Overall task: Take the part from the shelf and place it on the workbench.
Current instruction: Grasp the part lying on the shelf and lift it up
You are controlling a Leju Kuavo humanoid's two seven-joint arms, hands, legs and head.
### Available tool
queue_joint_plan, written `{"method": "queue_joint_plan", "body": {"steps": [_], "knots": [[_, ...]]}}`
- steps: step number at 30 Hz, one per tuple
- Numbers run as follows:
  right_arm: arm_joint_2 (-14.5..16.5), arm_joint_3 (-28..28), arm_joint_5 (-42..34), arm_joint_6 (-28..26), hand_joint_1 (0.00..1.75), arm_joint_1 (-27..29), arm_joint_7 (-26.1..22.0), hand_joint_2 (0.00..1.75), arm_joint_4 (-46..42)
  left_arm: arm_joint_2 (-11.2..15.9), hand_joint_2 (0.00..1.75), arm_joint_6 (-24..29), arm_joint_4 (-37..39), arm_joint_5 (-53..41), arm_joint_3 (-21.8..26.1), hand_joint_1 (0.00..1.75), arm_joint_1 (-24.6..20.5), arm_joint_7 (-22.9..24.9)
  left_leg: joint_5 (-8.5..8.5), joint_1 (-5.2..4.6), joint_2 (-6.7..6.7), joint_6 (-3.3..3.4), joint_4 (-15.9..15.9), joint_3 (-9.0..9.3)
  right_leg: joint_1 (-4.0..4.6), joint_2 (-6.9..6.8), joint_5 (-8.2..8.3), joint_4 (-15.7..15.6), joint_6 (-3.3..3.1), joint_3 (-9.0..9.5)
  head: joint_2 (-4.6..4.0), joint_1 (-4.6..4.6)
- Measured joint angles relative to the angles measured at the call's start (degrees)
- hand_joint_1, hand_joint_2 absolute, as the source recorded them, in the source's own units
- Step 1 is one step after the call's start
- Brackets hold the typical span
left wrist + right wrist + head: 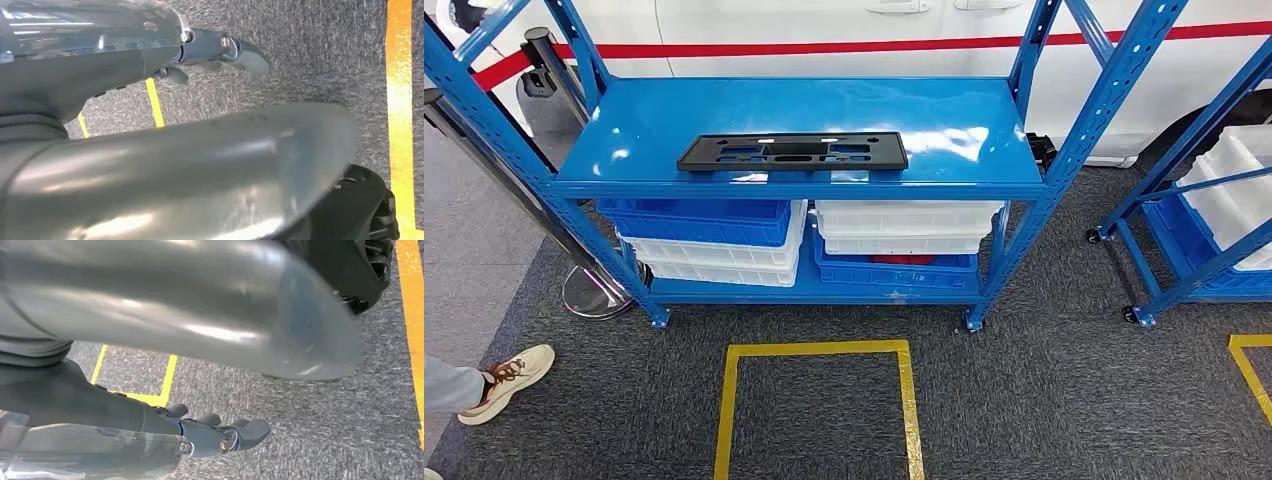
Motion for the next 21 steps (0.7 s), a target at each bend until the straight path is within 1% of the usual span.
{"method": "queue_joint_plan", "body": {"steps": [5,9,19,20,21], "knots": [[0.0,0.0,0.0,0.0,0.0,0.0,0.0,0.0,0.0,0.0,0.0,0.0,0.0,0.0,0.0,0.0,0.0,0.0,0.0,0.0,0.0,0.0,0.0,0.0,0.0,0.0,0.0,0.0,0.0,0.0,0.0,0.0],[0.0,0.0,0.0,0.0,0.0,0.0,0.0,0.0,0.0,0.0,1.75,0.0,0.0,0.0,0.0,0.0,0.0,0.0,0.0,0.0,0.0,0.0,0.0,0.0,0.0,0.0,0.0,0.0,0.0,0.0,0.0,0.0],[0.0,0.0,0.0,0.0,0.0,0.0,0.0,0.0,0.0,0.0,1.75,0.0,0.0,0.0,0.0,0.0,0.0,0.0,0.0,0.0,0.0,0.0,0.0,0.0,0.0,0.0,0.0,0.0,0.0,0.0,0.0,0.0],[0.0,0.0,0.0,0.0,0.0,0.0,0.0,0.44,0.0,0.0,1.75,0.0,0.0,0.0,0.0,0.0,0.0,0.0,0.0,0.0,0.0,0.0,0.0,0.0,0.0,0.0,0.0,0.0,0.0,0.0,0.0,0.0],[0.0,0.0,0.0,0.0,0.0,0.0,0.0,0.44,0.0,0.0,1.75,0.0,0.0,0.0,0.0,0.0,0.0,0.0,0.0,0.0,0.0,0.0,0.0,0.0,0.0,0.0,0.0,0.0,0.0,0.0,0.0,0.0]]}}
